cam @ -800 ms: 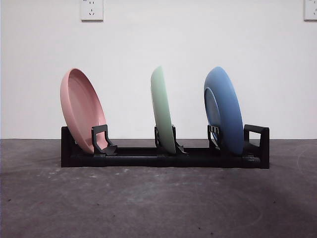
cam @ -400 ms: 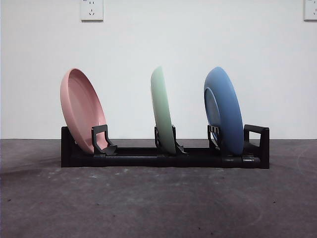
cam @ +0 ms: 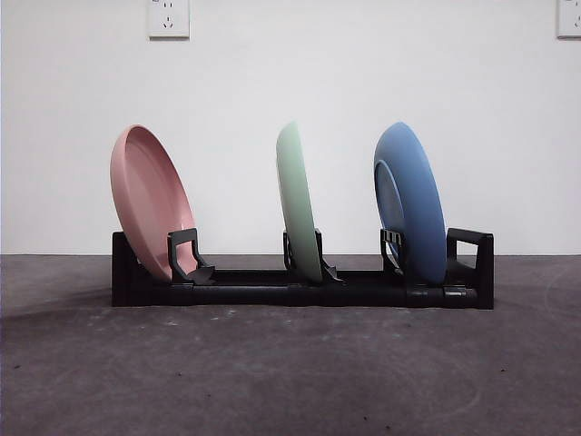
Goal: Place the plate
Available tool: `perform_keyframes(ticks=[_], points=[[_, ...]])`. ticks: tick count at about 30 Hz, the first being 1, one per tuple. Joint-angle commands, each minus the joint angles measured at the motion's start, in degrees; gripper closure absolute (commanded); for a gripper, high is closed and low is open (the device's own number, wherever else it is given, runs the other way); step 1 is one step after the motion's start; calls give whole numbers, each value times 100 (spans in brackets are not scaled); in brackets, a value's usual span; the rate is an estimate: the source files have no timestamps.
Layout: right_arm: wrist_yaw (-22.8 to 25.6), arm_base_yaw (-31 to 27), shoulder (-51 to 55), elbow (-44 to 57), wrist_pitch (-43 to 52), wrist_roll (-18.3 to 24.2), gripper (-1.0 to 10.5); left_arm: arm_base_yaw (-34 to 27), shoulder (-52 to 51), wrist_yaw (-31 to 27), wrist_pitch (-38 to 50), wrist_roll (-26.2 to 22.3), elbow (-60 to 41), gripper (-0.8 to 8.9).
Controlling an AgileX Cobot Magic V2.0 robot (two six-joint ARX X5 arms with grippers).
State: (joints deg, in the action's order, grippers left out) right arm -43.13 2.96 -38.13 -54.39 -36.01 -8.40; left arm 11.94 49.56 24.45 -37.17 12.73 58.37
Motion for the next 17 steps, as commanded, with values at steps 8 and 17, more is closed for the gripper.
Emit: perform_keyframes(ticks=[8,17], points=[[-332,146,-258,-81,-136,437,934,310,92,179,-533,-350,129,795],[-334,175,-260,-81,-175,439,933,361,-15,431,-914,-348,131,708]])
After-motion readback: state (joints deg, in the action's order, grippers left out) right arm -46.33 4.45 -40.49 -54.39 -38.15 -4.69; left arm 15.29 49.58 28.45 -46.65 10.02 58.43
